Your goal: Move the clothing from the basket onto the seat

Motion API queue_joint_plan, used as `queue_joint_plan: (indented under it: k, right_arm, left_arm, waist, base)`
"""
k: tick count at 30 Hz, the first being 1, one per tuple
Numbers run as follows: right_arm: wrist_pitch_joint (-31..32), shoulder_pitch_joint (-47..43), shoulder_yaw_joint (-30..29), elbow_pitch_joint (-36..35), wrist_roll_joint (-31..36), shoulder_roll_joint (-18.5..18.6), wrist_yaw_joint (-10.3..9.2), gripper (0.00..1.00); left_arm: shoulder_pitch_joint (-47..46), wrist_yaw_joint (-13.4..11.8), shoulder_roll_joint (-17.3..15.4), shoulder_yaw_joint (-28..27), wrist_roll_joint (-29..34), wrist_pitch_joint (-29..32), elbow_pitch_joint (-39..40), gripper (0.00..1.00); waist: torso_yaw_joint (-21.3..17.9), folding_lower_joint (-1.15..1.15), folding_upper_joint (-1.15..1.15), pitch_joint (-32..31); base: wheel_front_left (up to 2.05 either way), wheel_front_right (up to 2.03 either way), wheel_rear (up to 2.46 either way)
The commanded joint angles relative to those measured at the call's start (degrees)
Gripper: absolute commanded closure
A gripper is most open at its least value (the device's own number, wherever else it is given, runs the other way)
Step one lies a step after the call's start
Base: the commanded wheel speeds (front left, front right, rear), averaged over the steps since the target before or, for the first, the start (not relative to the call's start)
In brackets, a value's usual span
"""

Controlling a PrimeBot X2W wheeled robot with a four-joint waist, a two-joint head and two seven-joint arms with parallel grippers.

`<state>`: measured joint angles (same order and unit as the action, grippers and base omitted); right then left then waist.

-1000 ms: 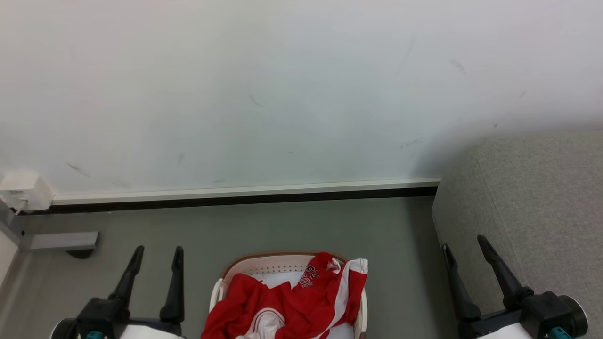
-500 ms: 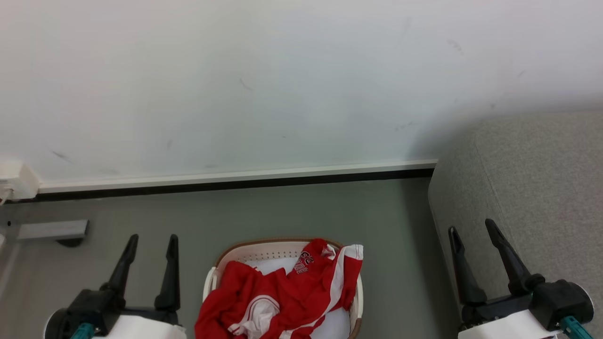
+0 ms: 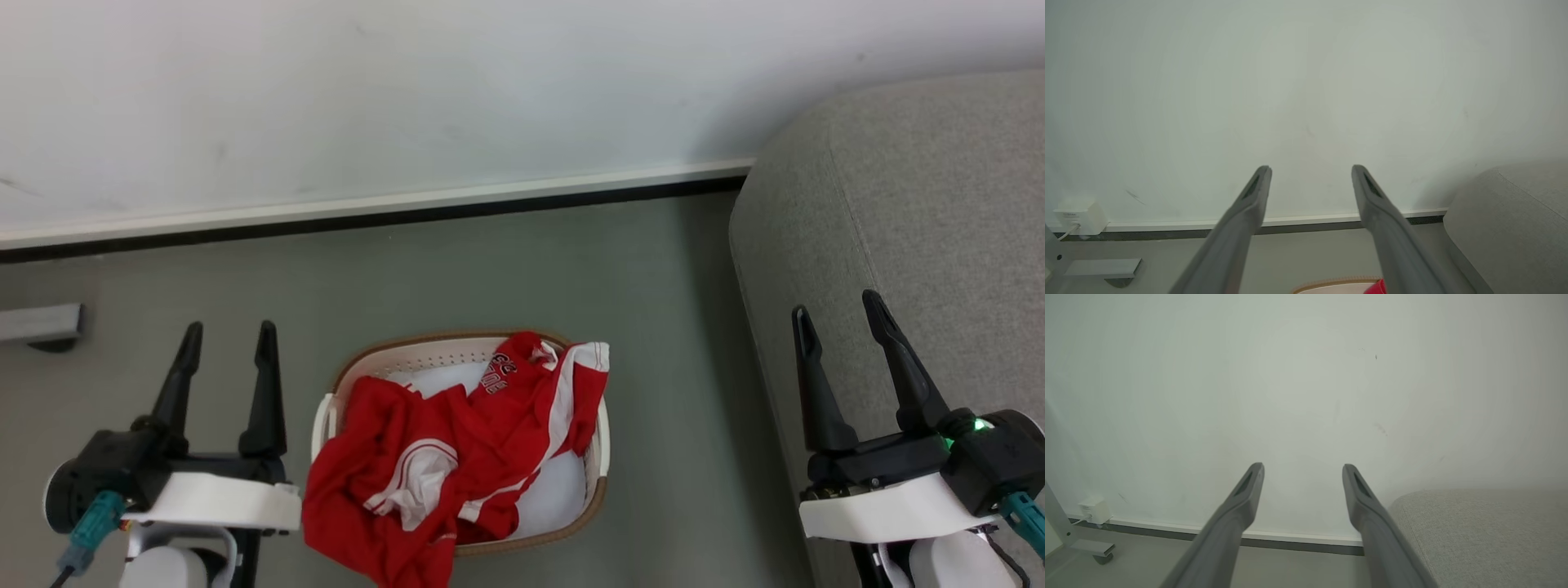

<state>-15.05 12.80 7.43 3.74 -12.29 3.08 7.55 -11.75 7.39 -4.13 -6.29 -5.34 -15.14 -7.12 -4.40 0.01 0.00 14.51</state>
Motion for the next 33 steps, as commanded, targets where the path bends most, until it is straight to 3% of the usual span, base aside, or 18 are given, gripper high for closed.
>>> queue_joint_plan:
  k: [1,10,18,25,33]
  right_arm:
    - [-0.2,0.8,-0.1,-0.4,0.4,-0.2,-0.12,0.00]
    - [-0.2,4.3,0.2,-3.1,-2.0,-0.2,-0.12,0.00]
    - [-0.2,7.5,0.3,-5.7,-3.7,-0.2,-0.12,0.00]
    - [-0.1,9.1,1.1,-7.7,-5.0,-0.2,-0.12,0.00]
    - [-0.1,11.1,2.0,-10.4,-6.9,-0.2,-0.12,0.00]
  left_arm:
    - [-1.1,0.1,-0.6,0.2,-1.1,0.0,-0.4,0.00]
    - [-6.2,0.0,-5.4,5.6,-5.7,0.0,-5.6,0.00]
    - [-12.0,0.0,-9.3,11.3,-10.3,0.0,-15.4,0.00]
    - [-18.8,0.0,-12.5,20.1,-14.4,1.2,-27.5,0.00]
    - [-27.3,0.0,-16.3,33.7,-20.7,9.2,-38.2,0.00]
  waist:
    - [-1.4,-0.01,0.00,2.8]
    - [-4.1,-0.01,0.00,9.5]
    - [-6.7,-0.01,0.00,15.1]
    - [-8.9,-0.01,0.00,19.1]
    - [-12.0,-0.01,0.00,24.0]
  base:
    - [0.00,0.00,0.00]
    - [0.00,0.00,0.00]
    - [0.00,0.00,0.00]
    - [0.00,0.00,0.00]
    - [0.00,0.00,0.00]
